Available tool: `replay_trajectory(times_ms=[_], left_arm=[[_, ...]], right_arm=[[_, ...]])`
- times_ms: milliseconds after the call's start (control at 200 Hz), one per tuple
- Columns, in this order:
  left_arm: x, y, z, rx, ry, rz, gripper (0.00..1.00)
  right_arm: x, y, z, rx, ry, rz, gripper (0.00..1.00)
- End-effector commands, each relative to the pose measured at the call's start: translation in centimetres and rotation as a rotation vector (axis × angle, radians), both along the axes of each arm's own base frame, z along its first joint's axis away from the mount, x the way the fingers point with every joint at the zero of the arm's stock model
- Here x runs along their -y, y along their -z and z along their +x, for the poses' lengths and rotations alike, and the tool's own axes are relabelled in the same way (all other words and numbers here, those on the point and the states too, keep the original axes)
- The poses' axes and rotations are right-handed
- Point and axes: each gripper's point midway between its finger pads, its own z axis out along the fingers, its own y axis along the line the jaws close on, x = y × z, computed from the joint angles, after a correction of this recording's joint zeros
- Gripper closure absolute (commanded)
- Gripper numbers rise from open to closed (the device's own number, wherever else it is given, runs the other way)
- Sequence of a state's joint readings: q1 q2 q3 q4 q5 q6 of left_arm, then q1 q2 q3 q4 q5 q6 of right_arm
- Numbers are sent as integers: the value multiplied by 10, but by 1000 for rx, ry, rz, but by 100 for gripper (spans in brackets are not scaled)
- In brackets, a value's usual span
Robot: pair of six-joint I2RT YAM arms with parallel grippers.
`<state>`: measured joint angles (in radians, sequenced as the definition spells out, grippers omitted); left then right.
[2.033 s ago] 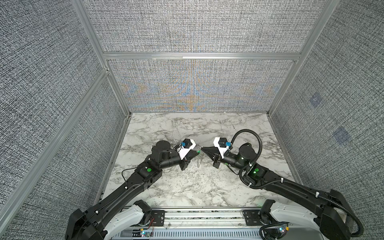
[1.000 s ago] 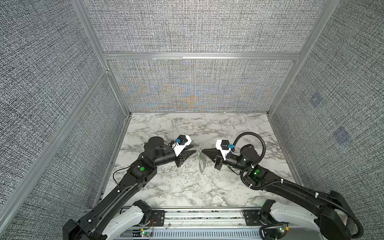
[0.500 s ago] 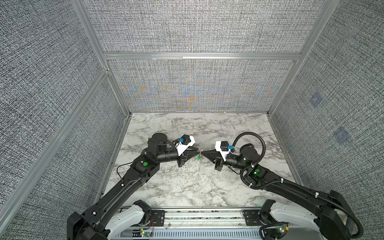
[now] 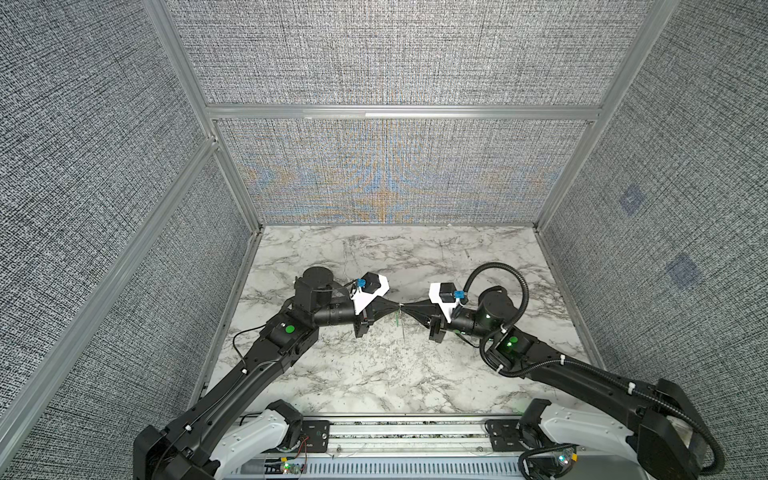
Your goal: Remove the keys from the keyring
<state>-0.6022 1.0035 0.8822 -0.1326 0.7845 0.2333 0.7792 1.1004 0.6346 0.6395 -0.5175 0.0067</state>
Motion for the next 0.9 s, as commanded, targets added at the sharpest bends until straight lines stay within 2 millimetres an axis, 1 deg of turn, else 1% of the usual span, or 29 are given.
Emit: replay_trajectory(times_ms=[0,70,105,175,195,275,390,500,715,895], left_arm=[[-3,1,8,29,-35,56,100],[-6,5,12,26,-49,124,100],[-7,7,15,22,-58,158,100],[-10,10,19,24,-66,222,100],[-11,14,20,14,-68,245,100],[-12,17,22,13,-68,303,100],[-10,18,23,15,-48,351,100],[-6,16,22,21,-30,373,100],[-2,20,22,29,-7,410,100],[0,20,20,32,5,412,100]], right_arm=[[9,-3,7,29,76,-24,74],[16,-1,12,57,137,-71,69],[20,3,16,58,173,-108,68],[25,7,20,65,204,-176,68],[26,8,20,70,207,-193,68],[26,7,20,77,209,-218,69],[21,3,20,78,195,-202,71],[13,4,20,59,164,-192,76],[0,7,20,37,126,-165,78],[-3,10,23,24,126,-161,81]])
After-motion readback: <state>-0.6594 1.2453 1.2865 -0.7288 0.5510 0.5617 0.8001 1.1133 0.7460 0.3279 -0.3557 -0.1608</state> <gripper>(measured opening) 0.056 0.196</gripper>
